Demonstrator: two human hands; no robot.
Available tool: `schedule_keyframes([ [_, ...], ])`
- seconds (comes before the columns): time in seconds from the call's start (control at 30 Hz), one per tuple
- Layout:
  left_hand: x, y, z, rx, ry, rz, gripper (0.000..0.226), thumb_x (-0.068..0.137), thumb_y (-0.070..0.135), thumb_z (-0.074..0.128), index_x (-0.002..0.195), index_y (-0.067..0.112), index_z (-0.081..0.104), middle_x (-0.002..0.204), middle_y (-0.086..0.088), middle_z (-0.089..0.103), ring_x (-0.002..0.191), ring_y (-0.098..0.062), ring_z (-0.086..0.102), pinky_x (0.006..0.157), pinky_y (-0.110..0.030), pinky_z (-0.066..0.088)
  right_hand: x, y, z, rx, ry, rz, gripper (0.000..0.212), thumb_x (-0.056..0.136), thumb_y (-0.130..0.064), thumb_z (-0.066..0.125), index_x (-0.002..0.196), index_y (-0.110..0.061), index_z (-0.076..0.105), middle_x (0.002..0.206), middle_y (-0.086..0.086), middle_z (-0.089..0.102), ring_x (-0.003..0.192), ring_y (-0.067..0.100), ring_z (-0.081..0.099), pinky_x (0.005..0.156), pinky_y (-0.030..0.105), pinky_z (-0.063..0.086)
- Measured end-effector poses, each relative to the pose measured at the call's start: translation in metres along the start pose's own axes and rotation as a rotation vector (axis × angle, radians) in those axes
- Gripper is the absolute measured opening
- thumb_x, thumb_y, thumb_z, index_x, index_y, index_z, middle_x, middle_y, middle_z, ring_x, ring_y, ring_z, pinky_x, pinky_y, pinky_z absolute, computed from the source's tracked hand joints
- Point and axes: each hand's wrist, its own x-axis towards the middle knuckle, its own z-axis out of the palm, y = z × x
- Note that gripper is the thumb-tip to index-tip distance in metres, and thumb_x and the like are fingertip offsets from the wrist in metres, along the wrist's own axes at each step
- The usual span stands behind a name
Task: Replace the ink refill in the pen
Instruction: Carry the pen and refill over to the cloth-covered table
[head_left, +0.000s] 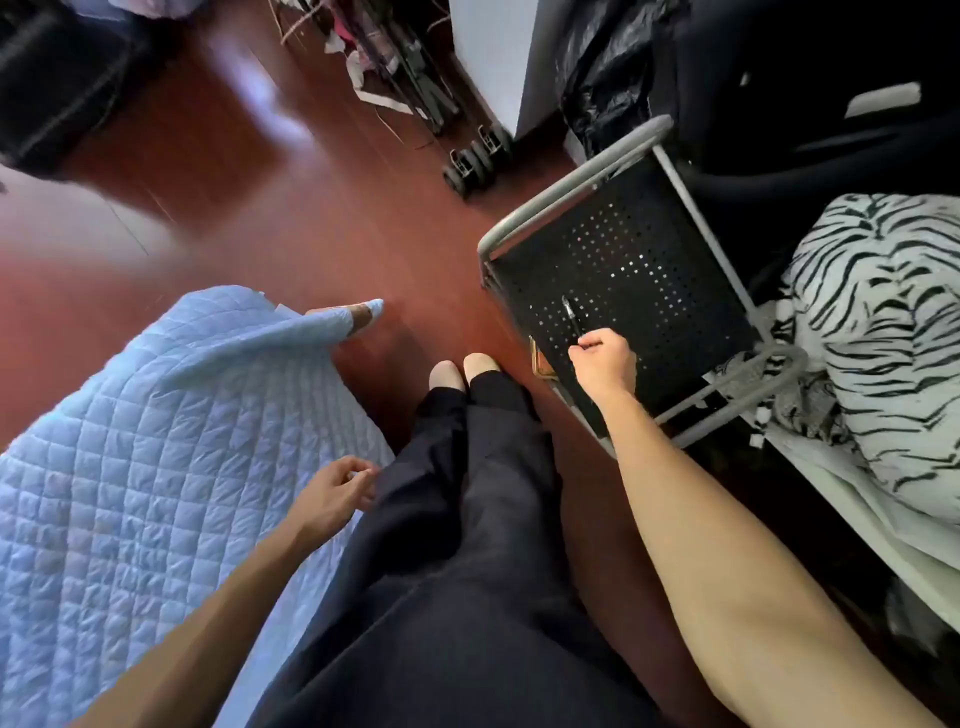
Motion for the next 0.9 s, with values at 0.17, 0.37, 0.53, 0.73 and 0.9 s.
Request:
schedule_keyframes([
  [0.17,0.030,0.003,0.006,0.045,-0.014,-0.039,0.020,0.104,0.022,0.052,0.101,0.010,0.068,0.091,-0.013,0.073,0.069,-0.016,0.068,0.061,-0.026,0.046,0.034,-0.002,0.016,-0.112,0.101,-0.037,0.030,0.097,-0.029,0.078,0.122,-0.016,0.069,0.125,0.008,0.072,0.116,0.029,0.068,0.093,0.041,0.056],
  [0.37,0.045,-0.001,0.012,0.074,-0.032,-0.048,0.018,0.105,0.023,0.051,0.097,0.018,0.067,0.089,-0.011,0.074,0.072,-0.018,0.068,0.061,-0.029,0.046,0.056,0.008,0.022,-0.166,0.145,-0.059,0.028,0.100,-0.030,0.076,0.122,-0.015,0.067,0.128,0.009,0.066,0.117,0.028,0.066,0.080,0.036,0.045],
  [0.53,0.042,-0.007,0.013,0.049,-0.025,-0.051,0.019,0.106,0.018,0.050,0.096,0.016,0.066,0.089,-0.014,0.073,0.070,-0.020,0.067,0.059,-0.028,0.046,0.059,0.009,0.022,-0.189,0.113,-0.077,0.026,0.102,-0.029,0.073,0.122,-0.013,0.070,0.130,0.010,0.065,0.115,0.029,0.067,0.081,0.036,0.045],
  [0.73,0.018,-0.002,0.007,-0.028,0.024,-0.049,0.018,0.105,0.018,0.050,0.102,0.008,0.065,0.088,-0.012,0.071,0.070,-0.022,0.064,0.062,-0.029,0.046,0.020,-0.006,-0.006,0.012,-0.010,-0.074,0.028,0.100,-0.029,0.075,0.119,-0.009,0.074,0.105,0.007,0.076,0.109,0.029,0.072,0.098,0.045,0.056],
  [0.9,-0.012,-0.001,-0.004,-0.181,0.103,-0.007,0.017,0.105,0.017,0.049,0.102,0.010,0.064,0.082,-0.006,0.069,0.065,-0.015,0.062,0.056,-0.022,0.046,-0.045,-0.042,-0.037,0.092,-0.167,-0.261,0.011,0.102,-0.029,0.072,0.102,-0.018,0.075,0.084,-0.008,0.072,0.073,0.009,0.071,0.071,0.029,0.057],
])
